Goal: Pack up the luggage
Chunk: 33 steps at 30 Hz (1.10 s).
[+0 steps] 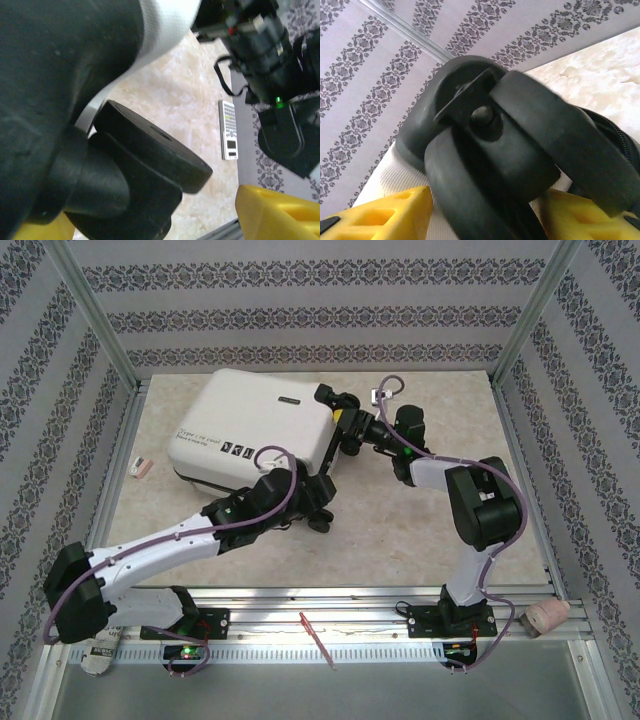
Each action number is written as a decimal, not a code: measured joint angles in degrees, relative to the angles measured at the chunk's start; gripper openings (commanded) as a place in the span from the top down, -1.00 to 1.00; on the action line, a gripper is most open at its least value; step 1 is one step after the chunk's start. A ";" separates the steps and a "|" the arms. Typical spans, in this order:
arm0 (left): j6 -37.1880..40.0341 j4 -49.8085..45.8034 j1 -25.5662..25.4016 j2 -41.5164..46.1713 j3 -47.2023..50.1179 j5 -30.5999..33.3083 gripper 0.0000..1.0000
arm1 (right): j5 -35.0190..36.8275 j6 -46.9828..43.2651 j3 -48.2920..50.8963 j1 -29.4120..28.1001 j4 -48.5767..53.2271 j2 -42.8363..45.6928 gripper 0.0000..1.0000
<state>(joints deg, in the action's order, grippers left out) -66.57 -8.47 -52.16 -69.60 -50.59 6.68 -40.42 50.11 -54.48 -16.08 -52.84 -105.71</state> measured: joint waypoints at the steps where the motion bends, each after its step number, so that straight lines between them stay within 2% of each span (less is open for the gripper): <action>1: -0.39 -0.31 0.02 1.14 0.81 1.20 -0.66 | -0.15 -0.48 1.29 -0.96 -0.98 0.72 -0.08; 6: -1.46 -2.45 0.11 4.98 2.40 6.34 -0.68 | -0.13 -1.99 5.33 -5.09 -6.12 3.52 -0.06; 13: -2.78 -3.72 0.09 6.56 3.02 9.01 -0.67 | 0.09 -4.13 7.23 -7.34 -11.39 5.62 -0.06; 17: -3.04 -3.72 0.09 5.60 2.69 9.01 -0.66 | -0.59 -4.22 7.87 -7.28 -12.59 5.62 -0.06; 26: -4.92 0.42 0.02 -2.45 0.39 7.34 -0.65 | -2.91 -4.02 12.83 -4.57 -13.49 7.50 -0.17; 33: -6.67 1.22 -0.39 -3.50 -0.33 9.55 -0.71 | -5.79 -4.48 14.34 -3.52 -13.51 8.81 -0.18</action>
<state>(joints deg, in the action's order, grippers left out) -73.23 -7.25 -52.56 -73.10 -50.92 16.23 -46.22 45.63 -40.14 -19.59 -66.35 -96.90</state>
